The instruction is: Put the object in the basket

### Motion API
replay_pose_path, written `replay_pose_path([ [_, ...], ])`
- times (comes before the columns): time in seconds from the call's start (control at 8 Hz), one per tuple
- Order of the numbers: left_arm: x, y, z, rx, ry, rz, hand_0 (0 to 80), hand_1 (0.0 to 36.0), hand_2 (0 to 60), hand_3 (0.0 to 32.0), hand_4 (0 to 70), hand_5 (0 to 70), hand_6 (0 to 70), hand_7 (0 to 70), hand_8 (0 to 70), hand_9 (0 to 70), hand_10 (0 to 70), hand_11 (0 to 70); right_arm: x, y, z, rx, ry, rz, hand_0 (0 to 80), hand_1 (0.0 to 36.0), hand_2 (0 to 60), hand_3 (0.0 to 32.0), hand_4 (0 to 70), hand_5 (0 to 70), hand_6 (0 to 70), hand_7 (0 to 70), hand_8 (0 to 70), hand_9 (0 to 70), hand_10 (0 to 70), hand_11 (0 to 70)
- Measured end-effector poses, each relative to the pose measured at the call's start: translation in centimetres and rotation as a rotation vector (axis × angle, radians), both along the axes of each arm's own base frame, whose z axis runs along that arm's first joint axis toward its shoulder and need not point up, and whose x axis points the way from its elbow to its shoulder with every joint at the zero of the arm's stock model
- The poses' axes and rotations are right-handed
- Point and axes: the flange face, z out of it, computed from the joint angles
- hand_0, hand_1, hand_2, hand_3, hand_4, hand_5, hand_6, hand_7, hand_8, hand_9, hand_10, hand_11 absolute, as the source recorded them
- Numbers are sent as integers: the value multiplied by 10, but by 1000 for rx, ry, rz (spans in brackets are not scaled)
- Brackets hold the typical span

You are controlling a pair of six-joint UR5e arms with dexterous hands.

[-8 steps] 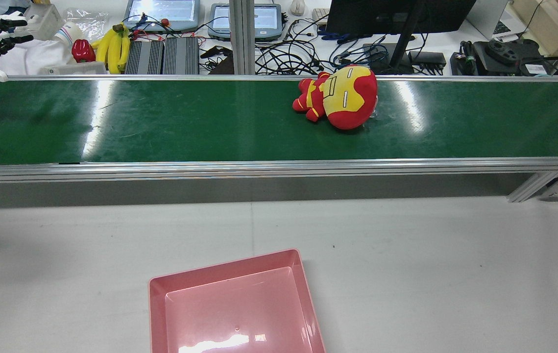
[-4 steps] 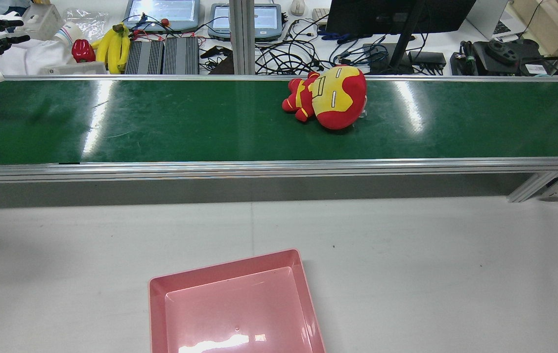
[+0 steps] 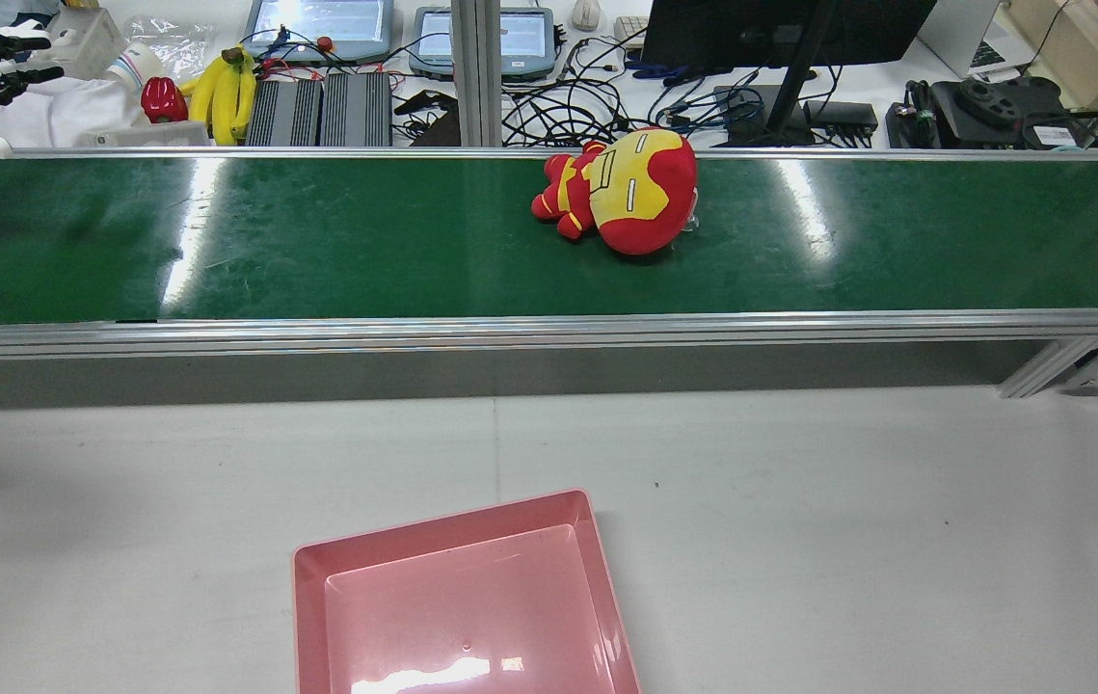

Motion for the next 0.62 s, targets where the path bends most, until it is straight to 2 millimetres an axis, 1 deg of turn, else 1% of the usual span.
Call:
replay_pose_path([
  [0.25,2,-4,-7,8,3,0,598,186,0,0,136,244,49,41,114,179,0,0,0,0,0,0,0,0,0,0,0,0,0,0,0,0,0,0,0,0],
  [0.62,1,-4,-9,10,6,0,600,187,0,0,136,246,49,43,113,177,0,0,0,0,0,1,0,0,0,0,0,0,0,0,0,0,0,0,0,0],
])
